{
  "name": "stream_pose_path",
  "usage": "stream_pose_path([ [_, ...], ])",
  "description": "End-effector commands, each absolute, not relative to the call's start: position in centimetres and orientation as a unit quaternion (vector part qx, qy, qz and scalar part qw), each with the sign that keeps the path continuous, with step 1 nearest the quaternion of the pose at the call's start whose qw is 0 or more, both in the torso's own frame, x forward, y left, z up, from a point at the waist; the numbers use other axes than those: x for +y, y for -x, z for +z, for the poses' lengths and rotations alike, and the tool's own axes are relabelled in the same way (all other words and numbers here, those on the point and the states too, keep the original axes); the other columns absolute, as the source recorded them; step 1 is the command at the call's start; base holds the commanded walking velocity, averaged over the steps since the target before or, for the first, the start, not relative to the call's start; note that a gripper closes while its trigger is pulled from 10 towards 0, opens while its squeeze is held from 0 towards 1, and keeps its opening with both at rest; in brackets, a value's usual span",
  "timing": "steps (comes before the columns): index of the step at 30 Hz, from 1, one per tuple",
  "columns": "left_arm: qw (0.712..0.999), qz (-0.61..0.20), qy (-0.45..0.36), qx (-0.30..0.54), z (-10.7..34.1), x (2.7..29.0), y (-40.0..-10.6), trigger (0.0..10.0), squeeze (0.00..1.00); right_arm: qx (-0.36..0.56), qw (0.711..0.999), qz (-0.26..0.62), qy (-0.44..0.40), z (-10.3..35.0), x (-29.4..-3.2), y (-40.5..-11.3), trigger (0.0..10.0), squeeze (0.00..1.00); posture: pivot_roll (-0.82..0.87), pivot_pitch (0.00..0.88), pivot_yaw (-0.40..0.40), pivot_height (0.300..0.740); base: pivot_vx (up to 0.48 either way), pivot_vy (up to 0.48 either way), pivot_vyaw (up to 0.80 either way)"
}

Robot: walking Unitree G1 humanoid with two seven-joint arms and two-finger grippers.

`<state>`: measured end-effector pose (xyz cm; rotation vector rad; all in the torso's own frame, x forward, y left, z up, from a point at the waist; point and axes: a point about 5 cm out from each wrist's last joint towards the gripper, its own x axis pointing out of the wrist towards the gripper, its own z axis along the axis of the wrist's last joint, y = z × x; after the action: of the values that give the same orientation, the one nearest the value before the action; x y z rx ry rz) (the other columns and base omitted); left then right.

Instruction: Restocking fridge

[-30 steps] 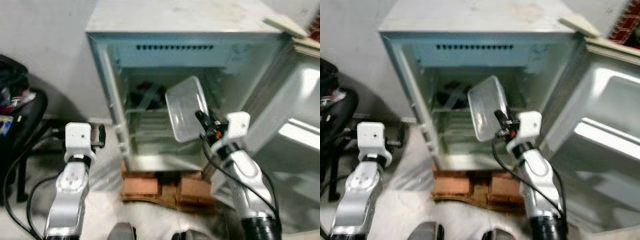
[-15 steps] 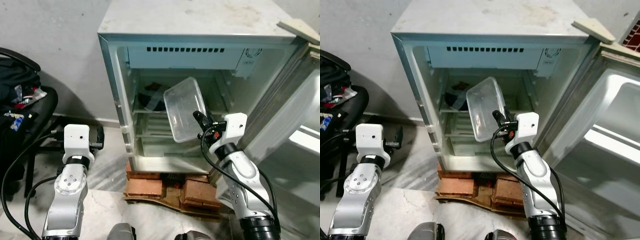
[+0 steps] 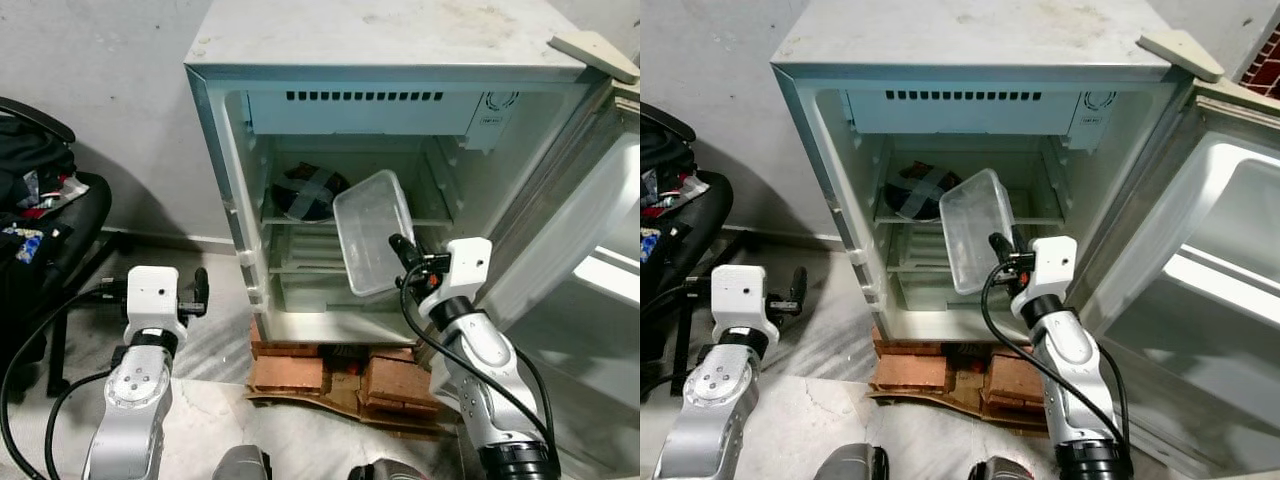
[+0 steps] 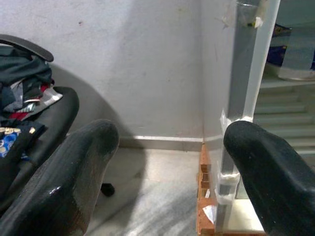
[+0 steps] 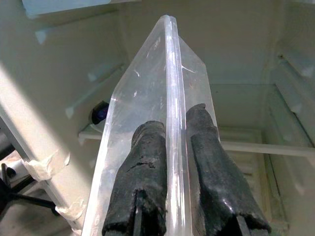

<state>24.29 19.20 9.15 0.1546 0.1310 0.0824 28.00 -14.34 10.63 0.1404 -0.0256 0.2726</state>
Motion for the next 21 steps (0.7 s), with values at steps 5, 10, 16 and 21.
stream_pose_path([
  [5,0.994,0.037,-0.078,0.060,9.6,19.1,-24.1,10.0,0.00,-0.013,0.990,0.122,-0.068,10.7,-14.6,-28.2,10.0,0.00,0.13,0.106,-0.030,0.740,0.295,0.000,0.00],
  [10,0.995,0.035,-0.076,0.062,9.5,19.0,-23.6,10.0,0.00,-0.006,0.992,0.108,-0.067,10.5,-15.0,-28.0,10.0,0.00,0.13,0.110,-0.027,0.740,0.268,0.000,0.00],
  [16,0.994,0.032,-0.071,0.074,9.0,18.7,-23.0,10.0,0.00,0.001,0.994,0.098,-0.059,10.1,-15.2,-28.0,10.0,0.00,0.13,0.115,-0.027,0.740,0.126,0.000,0.00],
  [21,0.995,0.024,-0.068,0.067,9.2,18.3,-22.6,10.0,0.00,0.005,0.993,0.096,-0.061,10.1,-15.3,-28.1,10.0,0.00,0.14,0.123,-0.032,0.740,0.000,0.000,0.00],
])
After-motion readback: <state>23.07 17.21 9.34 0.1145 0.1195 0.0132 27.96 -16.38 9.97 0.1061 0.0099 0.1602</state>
